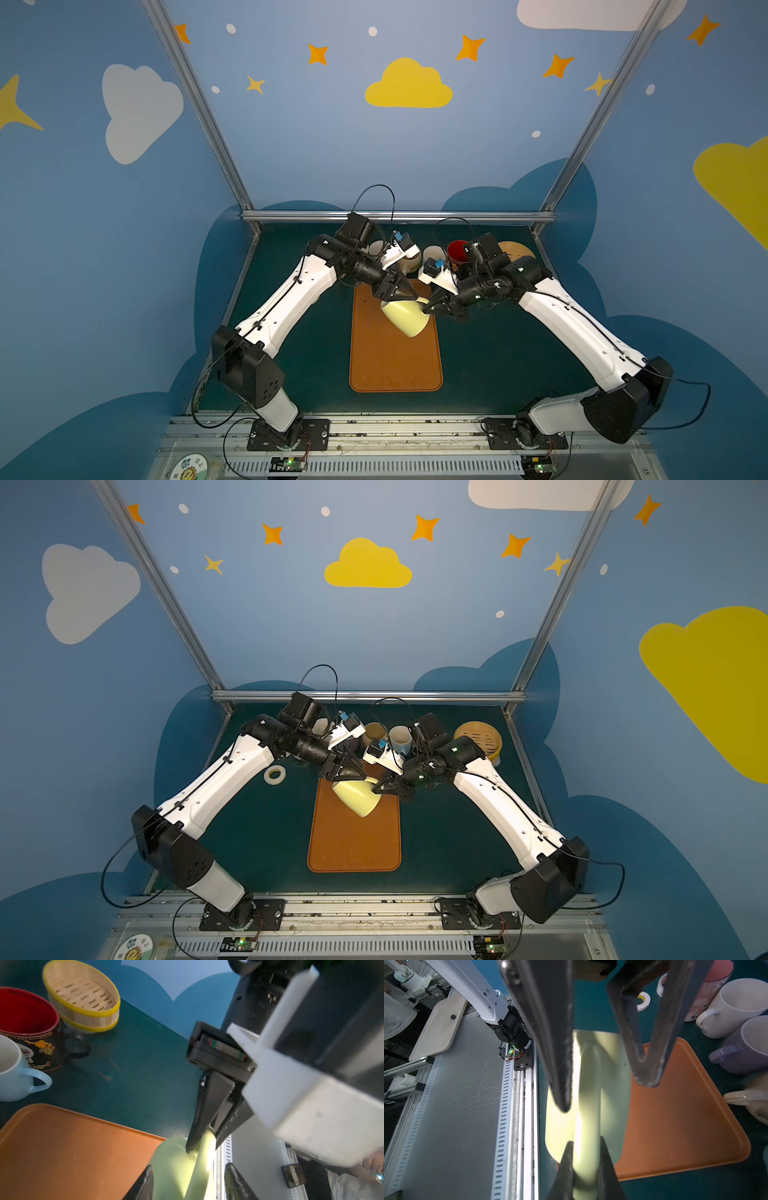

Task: Turn the mug right side up
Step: Place the mug at the middle-right of the table.

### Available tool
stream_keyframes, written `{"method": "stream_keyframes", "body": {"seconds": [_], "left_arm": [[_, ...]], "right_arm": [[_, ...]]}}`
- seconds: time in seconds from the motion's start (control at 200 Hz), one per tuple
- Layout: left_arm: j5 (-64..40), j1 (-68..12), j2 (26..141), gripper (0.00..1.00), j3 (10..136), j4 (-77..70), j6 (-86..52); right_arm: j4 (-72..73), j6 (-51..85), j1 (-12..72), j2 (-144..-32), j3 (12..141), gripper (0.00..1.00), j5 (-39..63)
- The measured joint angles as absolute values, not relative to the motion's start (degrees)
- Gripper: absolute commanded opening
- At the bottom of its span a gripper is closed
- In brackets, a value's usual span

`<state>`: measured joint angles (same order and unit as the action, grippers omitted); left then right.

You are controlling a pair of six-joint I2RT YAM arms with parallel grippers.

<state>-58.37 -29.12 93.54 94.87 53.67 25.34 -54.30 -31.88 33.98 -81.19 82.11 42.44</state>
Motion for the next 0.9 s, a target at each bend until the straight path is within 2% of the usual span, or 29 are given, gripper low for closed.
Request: {"method": "stream_keyframes", "body": {"seconds": [0.135,0.3,0.406,0.536,0.621,0.801,0.901], "left_arm": [[-57.4,-30.6,94.1,0.48,95.4,55.2,26.4],[-55.7,-31.8,94.6,0.40,96.5,56.2,27.3],[-54.7,-32.3,94.8,0.39,96.5,56.2,27.5],[-53.3,-32.8,95.0,0.31,96.5,56.2,27.4],[-52.6,-32.9,95.1,0.31,96.5,56.3,27.5],[-51.8,-33.0,95.1,0.41,96.3,55.8,27.5],[-51.6,-33.0,95.1,0.39,96.0,55.5,27.8]], "right_arm": [[-54.9,-32.4,33.4,-82.5,82.4,0.00,43.3],[-55.6,-32.8,32.2,-82.6,82.4,0.00,45.2],[-56.1,-32.9,31.6,-82.6,82.4,0.00,46.0],[-56.9,-33.0,31.2,-82.6,82.4,0.00,46.7],[-57.1,-33.1,31.1,-82.6,82.4,0.00,46.8],[-57.4,-33.0,30.1,-82.6,82.4,0.00,47.7],[-57.5,-32.5,29.4,-82.6,82.4,0.00,48.4]]}}
